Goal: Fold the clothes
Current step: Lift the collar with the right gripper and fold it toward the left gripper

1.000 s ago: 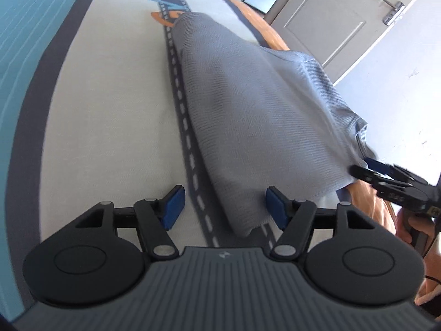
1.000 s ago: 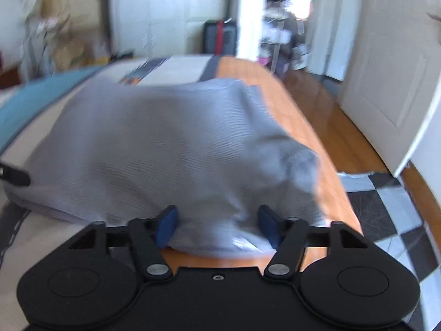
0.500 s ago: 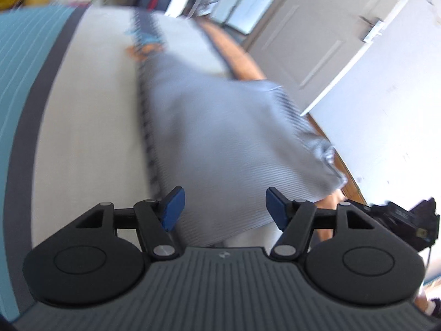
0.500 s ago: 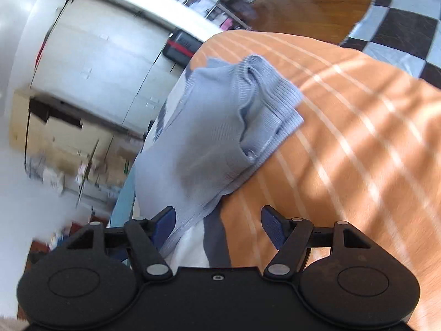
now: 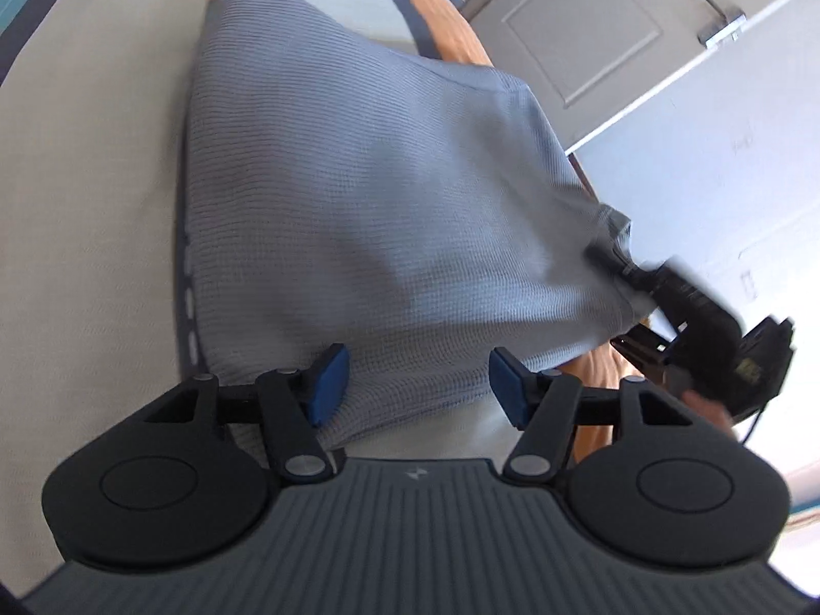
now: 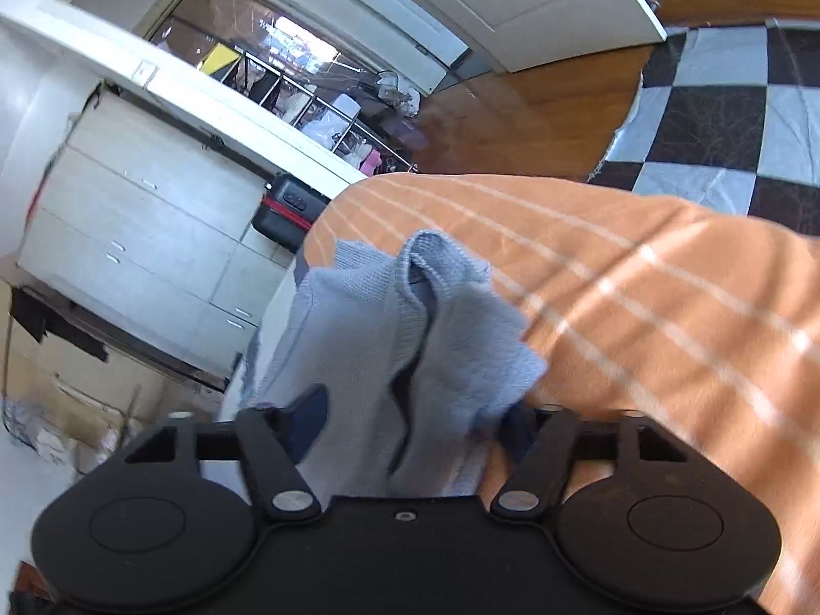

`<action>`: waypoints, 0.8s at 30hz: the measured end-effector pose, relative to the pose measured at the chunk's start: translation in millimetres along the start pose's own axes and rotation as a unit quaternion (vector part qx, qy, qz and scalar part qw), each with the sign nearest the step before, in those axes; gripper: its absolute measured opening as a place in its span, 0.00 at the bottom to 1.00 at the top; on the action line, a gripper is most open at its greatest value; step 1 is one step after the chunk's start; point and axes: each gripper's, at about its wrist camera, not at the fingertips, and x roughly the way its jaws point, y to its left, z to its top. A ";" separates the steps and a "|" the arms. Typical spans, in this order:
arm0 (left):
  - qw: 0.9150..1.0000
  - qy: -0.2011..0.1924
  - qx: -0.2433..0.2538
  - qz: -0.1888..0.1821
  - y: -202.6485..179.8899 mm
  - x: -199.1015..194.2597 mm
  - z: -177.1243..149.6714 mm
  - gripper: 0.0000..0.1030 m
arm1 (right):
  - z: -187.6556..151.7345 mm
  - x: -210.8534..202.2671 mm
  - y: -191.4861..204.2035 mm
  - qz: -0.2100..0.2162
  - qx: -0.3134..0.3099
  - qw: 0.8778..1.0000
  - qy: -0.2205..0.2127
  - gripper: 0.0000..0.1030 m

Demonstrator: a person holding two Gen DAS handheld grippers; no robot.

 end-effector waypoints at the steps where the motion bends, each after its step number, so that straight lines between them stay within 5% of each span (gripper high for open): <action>1: 1.000 -0.002 -0.003 0.001 1.7 -2.6 0.5 0.58 | 1.7 1.4 0.8 -0.008 -0.013 1.000 0.003 0.24; 2: 1.000 -0.004 -0.007 0.002 3.4 -5.2 0.9 0.58 | 3.3 4.5 1.7 -0.007 -0.022 1.000 0.010 0.17; 6: 1.000 -0.013 -0.020 0.006 10.0 -15.7 2.7 0.58 | 8.6 1.5 24.5 -0.016 -0.072 0.997 -0.004 0.16; 9: 0.998 -0.038 -0.030 0.030 16.9 -33.9 6.0 0.59 | 7.6 -5.4 68.8 -0.017 -0.166 0.986 -0.022 0.15; 10: 0.997 -0.051 -0.039 0.042 19.7 -41.0 7.7 0.59 | 5.9 -7.1 86.1 -0.009 -0.202 0.979 -0.025 0.15; 12: 0.995 -0.073 -0.055 0.047 25.2 -53.2 9.6 0.59 | -3.1 -5.3 120.9 0.071 -0.270 0.960 0.001 0.15; 15: 0.993 -0.088 -0.069 0.044 32.0 -57.9 8.5 0.59 | -31.1 2.7 161.9 0.153 -0.359 0.919 0.057 0.14; 19: 0.989 -0.108 -0.088 0.040 41.2 -64.2 7.0 0.60 | -78.0 16.8 184.9 0.158 -0.456 0.869 0.110 0.14; 24: 0.987 -0.117 -0.104 0.025 48.0 -63.0 3.1 0.60 | -88.2 24.7 181.8 0.138 -0.477 0.858 0.130 0.14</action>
